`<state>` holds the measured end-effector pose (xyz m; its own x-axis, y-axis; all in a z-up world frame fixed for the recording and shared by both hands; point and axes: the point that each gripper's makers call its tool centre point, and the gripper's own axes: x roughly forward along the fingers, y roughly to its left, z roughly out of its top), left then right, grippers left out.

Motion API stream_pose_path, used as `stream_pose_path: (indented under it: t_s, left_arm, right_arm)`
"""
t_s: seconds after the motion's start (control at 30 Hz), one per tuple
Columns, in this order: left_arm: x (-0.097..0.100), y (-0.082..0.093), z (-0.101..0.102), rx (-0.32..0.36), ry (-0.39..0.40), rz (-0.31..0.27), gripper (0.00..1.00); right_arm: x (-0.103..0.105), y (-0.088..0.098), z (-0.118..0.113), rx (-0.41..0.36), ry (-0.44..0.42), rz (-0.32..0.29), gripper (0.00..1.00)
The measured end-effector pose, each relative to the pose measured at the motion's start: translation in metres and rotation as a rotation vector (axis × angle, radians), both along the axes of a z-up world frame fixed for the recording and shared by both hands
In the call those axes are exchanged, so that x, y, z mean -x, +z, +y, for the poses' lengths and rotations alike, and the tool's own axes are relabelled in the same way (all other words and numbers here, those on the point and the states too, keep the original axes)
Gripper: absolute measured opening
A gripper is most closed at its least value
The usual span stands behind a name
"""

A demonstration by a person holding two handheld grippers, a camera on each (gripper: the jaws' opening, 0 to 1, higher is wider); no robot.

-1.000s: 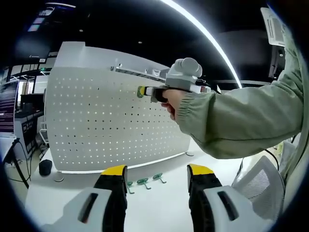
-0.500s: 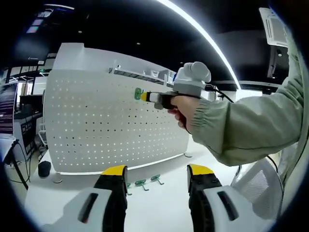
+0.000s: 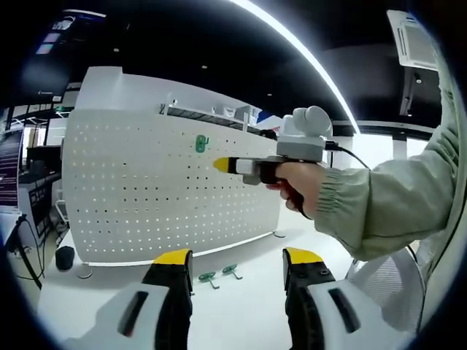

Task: Insert the hook assembly into the mounting plate slot until the hook locks in place.

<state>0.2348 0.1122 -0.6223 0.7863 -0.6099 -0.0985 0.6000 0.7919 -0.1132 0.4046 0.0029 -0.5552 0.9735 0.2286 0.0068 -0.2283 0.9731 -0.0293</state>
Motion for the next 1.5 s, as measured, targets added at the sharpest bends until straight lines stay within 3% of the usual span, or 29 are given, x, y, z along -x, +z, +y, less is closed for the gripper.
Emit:
stream_pose_path:
  t_s: [0.17, 0.6, 1.1, 1.5]
  left_arm:
    - [0.001, 0.001, 0.002, -0.004, 0.004, -0.002, 0.51]
    - [-0.002, -0.004, 0.006, -0.017, 0.014, 0.006, 0.51]
    - [-0.01, -0.008, 0.008, -0.033, 0.015, 0.008, 0.51]
    - [-0.013, -0.014, 0.008, -0.049, 0.007, 0.023, 0.5]
  right_arm:
    - [0.008, -0.014, 0.001, 0.004, 0.029, 0.052, 0.45]
    - [0.04, -0.062, 0.002, 0.072, 0.103, 0.172, 0.46]
    - [0.08, -0.096, -0.001, 0.116, 0.191, 0.266, 0.45]
    - [0.123, -0.111, -0.026, 0.091, 0.179, 0.323, 0.46]
